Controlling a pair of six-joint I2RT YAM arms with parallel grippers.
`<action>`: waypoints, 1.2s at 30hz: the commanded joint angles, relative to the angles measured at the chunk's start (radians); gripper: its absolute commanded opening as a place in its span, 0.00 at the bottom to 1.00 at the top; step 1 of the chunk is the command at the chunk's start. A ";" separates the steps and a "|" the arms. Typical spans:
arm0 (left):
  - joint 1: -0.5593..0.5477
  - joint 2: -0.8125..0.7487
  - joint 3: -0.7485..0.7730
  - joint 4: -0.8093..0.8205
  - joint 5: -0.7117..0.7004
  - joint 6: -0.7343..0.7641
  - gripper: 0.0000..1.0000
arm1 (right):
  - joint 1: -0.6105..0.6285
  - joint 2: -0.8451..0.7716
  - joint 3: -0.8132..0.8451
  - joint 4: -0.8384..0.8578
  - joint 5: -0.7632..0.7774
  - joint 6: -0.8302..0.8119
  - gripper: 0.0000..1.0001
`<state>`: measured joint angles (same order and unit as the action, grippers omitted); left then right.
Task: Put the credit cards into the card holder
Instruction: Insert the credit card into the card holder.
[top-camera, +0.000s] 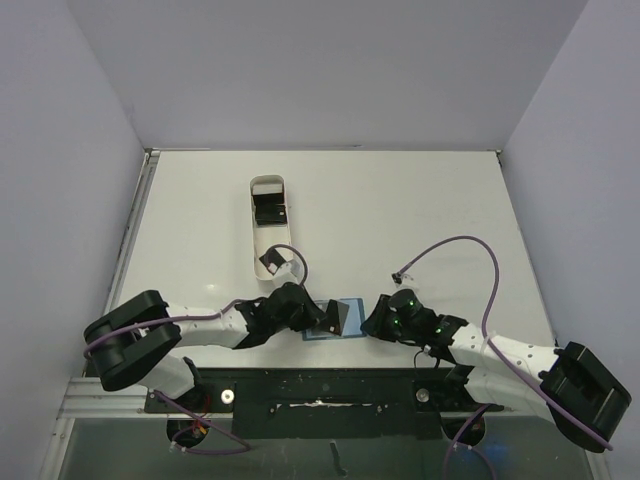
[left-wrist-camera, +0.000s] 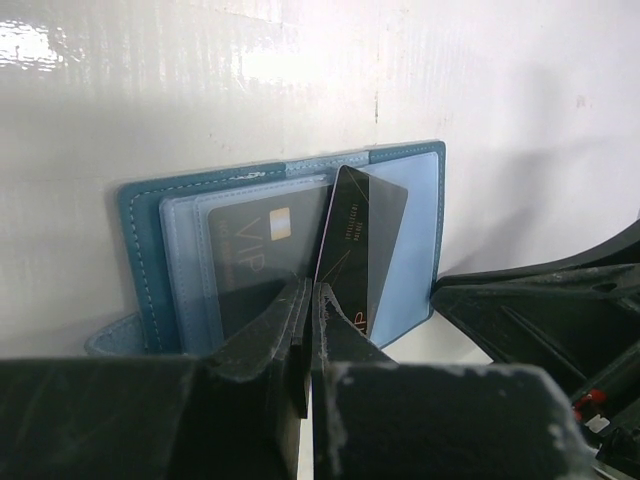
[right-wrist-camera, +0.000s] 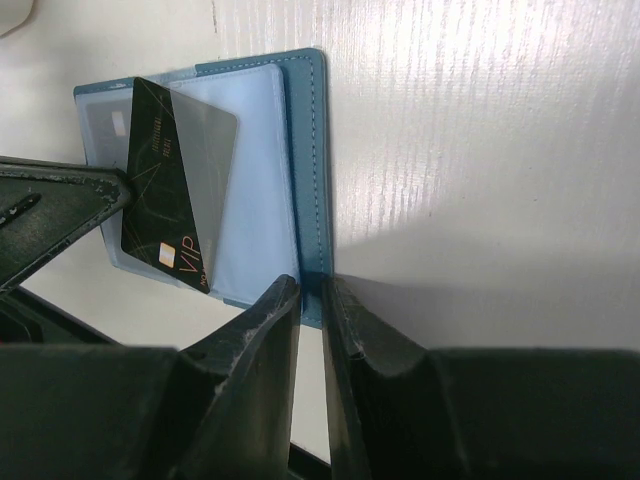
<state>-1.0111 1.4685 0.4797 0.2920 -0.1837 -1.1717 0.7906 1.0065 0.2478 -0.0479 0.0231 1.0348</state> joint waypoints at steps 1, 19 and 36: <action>-0.014 -0.046 0.003 -0.051 -0.066 -0.010 0.00 | 0.023 0.009 -0.019 0.021 -0.014 0.023 0.17; -0.081 -0.051 -0.017 -0.034 -0.206 -0.078 0.00 | 0.055 0.046 -0.007 0.050 -0.010 0.045 0.17; -0.102 -0.134 -0.073 -0.044 -0.320 -0.138 0.00 | 0.077 0.063 0.004 0.059 0.002 0.067 0.16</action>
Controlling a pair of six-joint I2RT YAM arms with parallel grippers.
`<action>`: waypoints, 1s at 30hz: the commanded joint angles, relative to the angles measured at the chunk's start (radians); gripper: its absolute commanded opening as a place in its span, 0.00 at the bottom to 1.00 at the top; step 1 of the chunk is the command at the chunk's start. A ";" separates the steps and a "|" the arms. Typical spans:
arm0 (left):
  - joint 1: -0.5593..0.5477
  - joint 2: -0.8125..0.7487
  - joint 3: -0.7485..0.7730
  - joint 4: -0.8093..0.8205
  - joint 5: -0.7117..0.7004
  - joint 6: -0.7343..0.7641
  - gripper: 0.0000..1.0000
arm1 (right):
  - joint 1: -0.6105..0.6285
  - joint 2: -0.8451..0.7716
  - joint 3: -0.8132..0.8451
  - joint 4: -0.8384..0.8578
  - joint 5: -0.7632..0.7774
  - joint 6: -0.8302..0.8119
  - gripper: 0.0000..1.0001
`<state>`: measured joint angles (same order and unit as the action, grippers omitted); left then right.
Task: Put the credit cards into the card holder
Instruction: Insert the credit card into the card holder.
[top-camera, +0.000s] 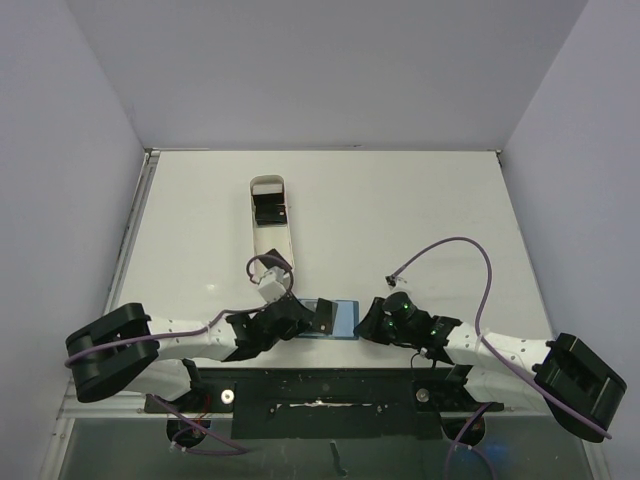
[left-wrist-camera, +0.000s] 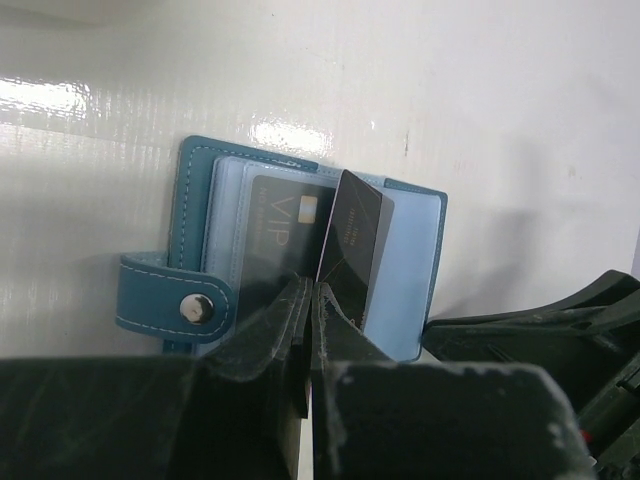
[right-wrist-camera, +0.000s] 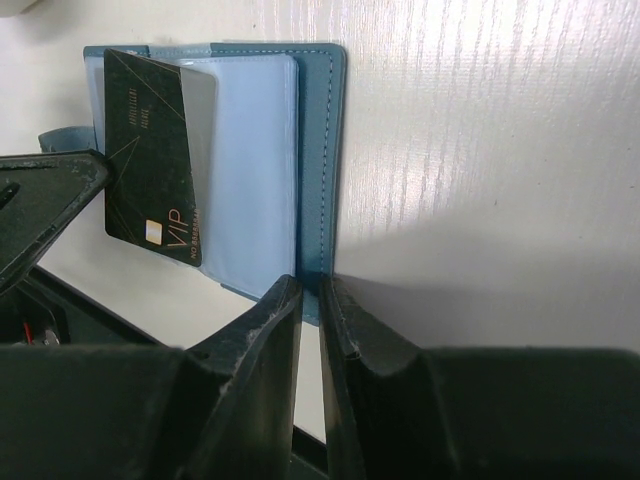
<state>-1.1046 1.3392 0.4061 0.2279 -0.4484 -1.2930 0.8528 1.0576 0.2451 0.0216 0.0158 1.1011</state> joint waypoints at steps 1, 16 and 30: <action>-0.011 0.003 0.002 0.028 -0.054 -0.017 0.00 | 0.017 0.013 0.008 -0.006 0.005 0.000 0.16; -0.066 0.105 0.065 0.116 -0.017 0.028 0.05 | 0.040 0.037 0.032 0.012 0.010 0.006 0.17; -0.044 0.042 0.085 0.126 0.021 0.115 0.35 | -0.006 -0.050 0.116 -0.149 0.074 -0.092 0.24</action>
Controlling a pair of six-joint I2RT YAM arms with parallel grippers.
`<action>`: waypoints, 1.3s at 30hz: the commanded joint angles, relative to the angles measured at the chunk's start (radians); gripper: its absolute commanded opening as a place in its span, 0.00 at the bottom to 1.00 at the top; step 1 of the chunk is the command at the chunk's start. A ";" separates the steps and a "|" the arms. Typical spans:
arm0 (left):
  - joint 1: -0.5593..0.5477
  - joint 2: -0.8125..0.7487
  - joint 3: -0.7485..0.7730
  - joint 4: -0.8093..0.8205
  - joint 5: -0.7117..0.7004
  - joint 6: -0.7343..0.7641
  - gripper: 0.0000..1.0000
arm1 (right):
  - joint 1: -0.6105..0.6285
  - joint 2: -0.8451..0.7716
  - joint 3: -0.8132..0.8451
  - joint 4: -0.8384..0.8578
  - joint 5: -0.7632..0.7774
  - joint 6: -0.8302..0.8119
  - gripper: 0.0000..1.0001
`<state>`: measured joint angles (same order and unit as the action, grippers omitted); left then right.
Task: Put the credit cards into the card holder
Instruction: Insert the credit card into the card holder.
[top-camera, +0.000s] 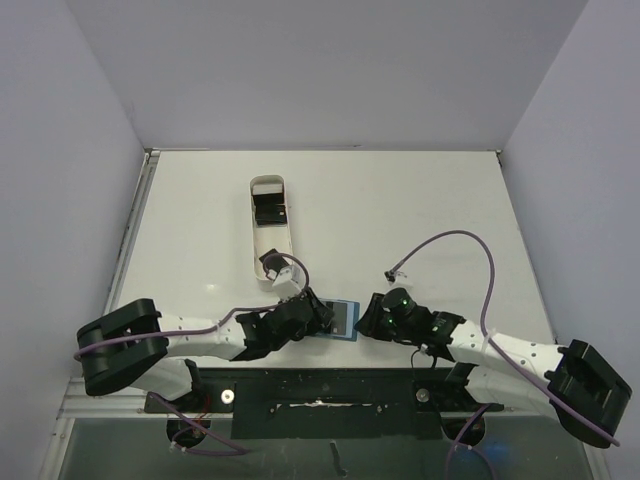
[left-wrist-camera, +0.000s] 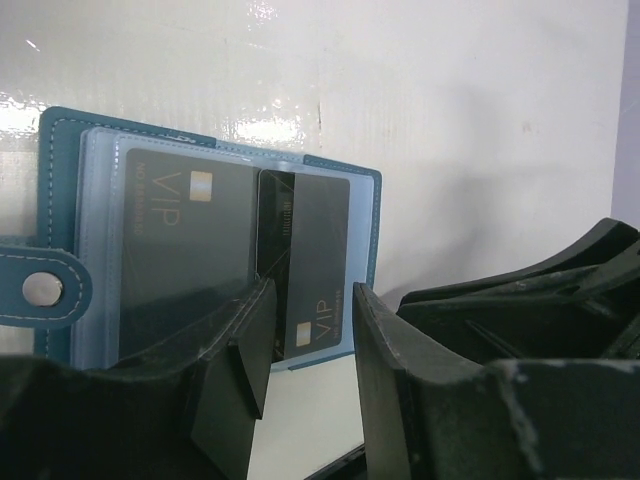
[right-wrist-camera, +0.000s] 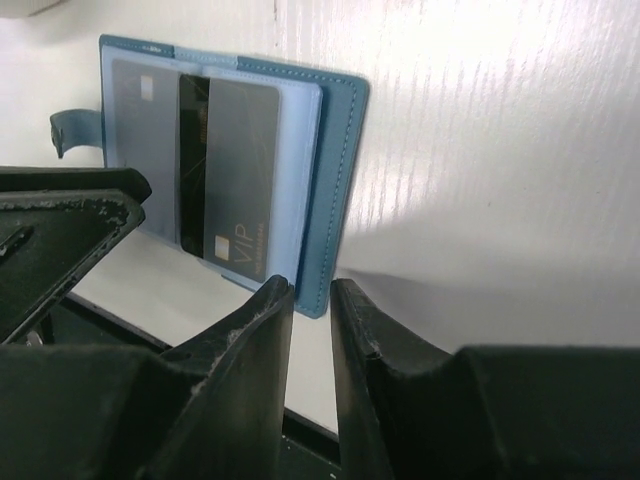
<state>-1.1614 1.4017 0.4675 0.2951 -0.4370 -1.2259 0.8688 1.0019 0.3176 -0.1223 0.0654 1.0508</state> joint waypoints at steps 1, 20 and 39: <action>0.017 -0.012 0.031 0.056 0.014 0.055 0.35 | -0.029 0.017 0.043 0.005 0.019 -0.047 0.24; 0.048 0.119 0.055 0.138 0.106 0.075 0.35 | -0.060 0.104 0.020 0.099 -0.026 -0.077 0.19; 0.040 0.093 0.023 0.306 0.188 0.105 0.31 | -0.100 0.114 0.039 0.097 -0.011 -0.140 0.18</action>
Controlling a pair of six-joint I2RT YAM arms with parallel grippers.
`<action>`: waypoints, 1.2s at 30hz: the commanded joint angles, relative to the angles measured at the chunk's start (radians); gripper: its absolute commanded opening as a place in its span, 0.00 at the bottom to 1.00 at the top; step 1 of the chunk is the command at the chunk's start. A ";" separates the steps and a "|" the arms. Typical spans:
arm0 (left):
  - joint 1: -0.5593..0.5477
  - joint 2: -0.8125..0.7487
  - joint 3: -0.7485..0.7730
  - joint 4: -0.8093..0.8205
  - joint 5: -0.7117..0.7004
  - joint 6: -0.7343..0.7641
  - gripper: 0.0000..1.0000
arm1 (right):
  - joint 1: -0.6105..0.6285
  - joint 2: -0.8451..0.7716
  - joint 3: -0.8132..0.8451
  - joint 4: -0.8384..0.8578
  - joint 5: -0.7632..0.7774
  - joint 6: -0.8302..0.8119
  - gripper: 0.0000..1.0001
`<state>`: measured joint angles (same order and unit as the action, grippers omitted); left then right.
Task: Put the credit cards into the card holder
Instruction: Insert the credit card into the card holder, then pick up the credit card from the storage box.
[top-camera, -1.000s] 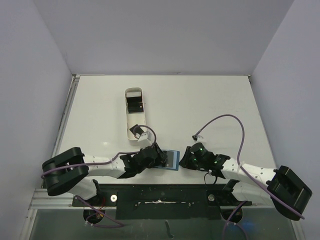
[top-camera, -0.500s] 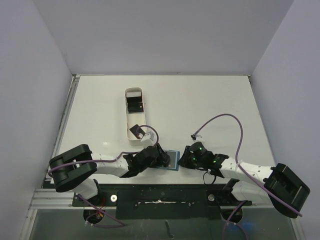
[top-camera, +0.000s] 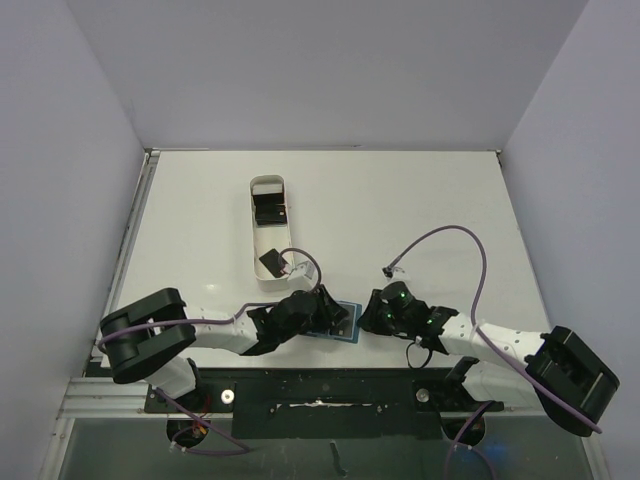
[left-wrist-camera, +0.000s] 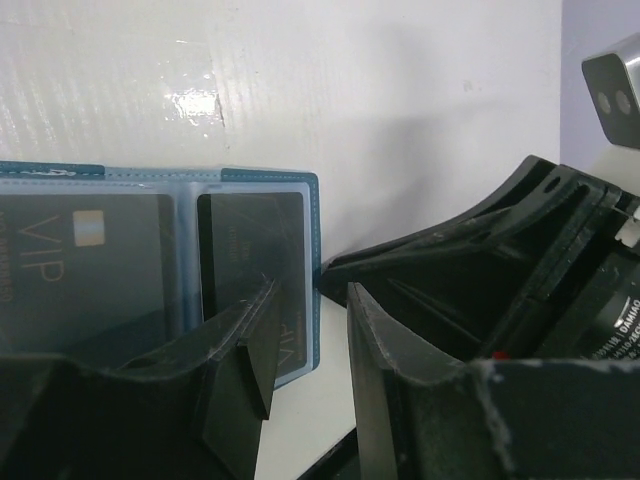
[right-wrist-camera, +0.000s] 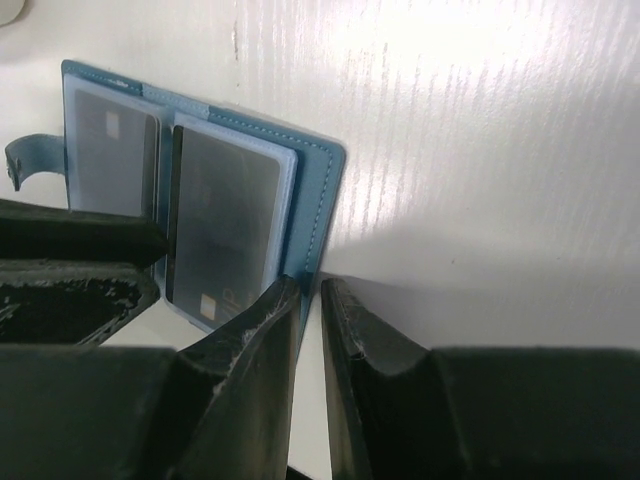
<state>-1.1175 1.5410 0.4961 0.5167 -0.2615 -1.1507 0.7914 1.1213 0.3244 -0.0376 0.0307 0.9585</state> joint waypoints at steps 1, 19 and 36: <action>-0.001 -0.060 -0.009 0.067 0.010 0.032 0.31 | -0.030 -0.018 0.035 -0.003 0.028 -0.056 0.18; 0.397 -0.286 0.523 -0.782 0.009 0.787 0.66 | -0.057 -0.325 0.139 -0.233 0.061 -0.163 0.50; 0.769 0.126 0.931 -0.859 0.240 1.456 0.50 | -0.048 -0.327 0.195 -0.272 0.063 -0.179 0.50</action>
<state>-0.4080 1.6260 1.3350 -0.3584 -0.1349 0.1287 0.7395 0.7967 0.4717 -0.3077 0.0753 0.7818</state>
